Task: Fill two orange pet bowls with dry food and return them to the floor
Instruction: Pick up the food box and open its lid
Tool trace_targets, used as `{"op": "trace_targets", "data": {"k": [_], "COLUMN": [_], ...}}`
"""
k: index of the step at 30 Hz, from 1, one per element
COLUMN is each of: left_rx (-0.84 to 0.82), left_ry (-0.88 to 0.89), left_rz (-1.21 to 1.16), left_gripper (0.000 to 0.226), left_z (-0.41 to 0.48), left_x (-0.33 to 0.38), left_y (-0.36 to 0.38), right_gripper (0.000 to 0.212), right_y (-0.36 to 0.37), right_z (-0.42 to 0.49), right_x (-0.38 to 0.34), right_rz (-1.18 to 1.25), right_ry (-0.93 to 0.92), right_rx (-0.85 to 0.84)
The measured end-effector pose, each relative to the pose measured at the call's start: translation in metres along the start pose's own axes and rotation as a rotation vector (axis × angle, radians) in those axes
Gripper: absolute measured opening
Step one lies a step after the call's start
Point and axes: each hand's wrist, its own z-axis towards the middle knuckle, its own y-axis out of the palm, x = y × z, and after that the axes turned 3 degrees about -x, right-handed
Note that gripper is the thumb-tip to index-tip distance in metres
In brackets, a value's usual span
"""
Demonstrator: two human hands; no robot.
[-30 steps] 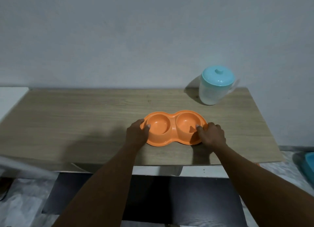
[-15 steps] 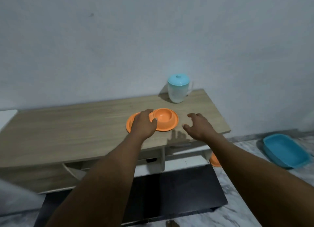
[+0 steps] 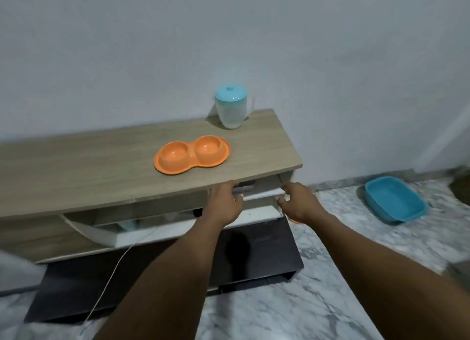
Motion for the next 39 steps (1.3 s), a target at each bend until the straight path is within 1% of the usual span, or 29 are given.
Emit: {"op": "trace_targets", "data": {"k": [2,9,13,16,18,21,25,26,28,30,32,35,37,39], "left_rx": [0.017,0.08,0.158,0.248,0.304,0.361,0.342,0.346,0.366,0.389,0.416,0.452,0.479,0.515], "left_ry": [-0.044,-0.132,-0.182,-0.193,-0.215,-0.254,-0.285,-0.285,-0.286,-0.292,-0.285,-0.275,-0.269,-0.222], "left_rz": [0.007,-0.005,-0.045,-0.052,-0.03,-0.028,-0.058,-0.066,-0.09,-0.115,-0.133,-0.166,-0.188,-0.189], "left_gripper": [0.048,0.049,0.054,0.059,0.056,0.047,0.046,0.046,0.043,0.04,0.037,0.04,0.043,0.042], "left_z": [-0.005,0.012,0.059,0.11,0.141,0.172,0.196,0.201,0.208,0.211,0.213,0.216,0.215,0.211], "left_x": [-0.003,-0.035,-0.075,-0.11,-0.129,-0.15,-0.171,-0.176,-0.184,-0.188,-0.187,-0.188,-0.189,-0.188], "left_y": [0.023,0.095,0.131,0.158,0.174,0.19,0.2,0.201,0.202,0.204,0.205,0.208,0.21,0.21], "right_gripper": [0.052,0.051,0.052,0.053,0.053,0.043,0.014,0.017,0.032,0.042,0.046,0.052,0.052,0.05], "right_y": [0.008,0.04,0.081,0.12,0.146,0.178,0.204,0.209,0.218,0.223,0.227,0.229,0.231,0.231], "right_z": [0.0,0.039,0.102,0.162,0.197,0.24,0.266,0.27,0.275,0.279,0.28,0.281,0.28,0.277], "right_x": [0.021,0.078,0.093,0.101,0.106,0.111,0.111,0.11,0.112,0.113,0.112,0.11,0.111,0.114], "right_rz": [0.008,0.081,0.144,0.211,0.239,0.248,0.333,0.354,0.386,0.414,0.431,0.446,0.448,0.447], "right_ry": [-0.02,-0.064,-0.1,-0.12,-0.127,-0.134,-0.138,-0.151,-0.189,-0.214,-0.257,-0.308,-0.299,-0.306], "right_rx": [-0.041,-0.061,-0.076,-0.048,-0.018,0.08,0.165,0.174,0.187,0.199,0.232,0.276,0.288,0.292]}}
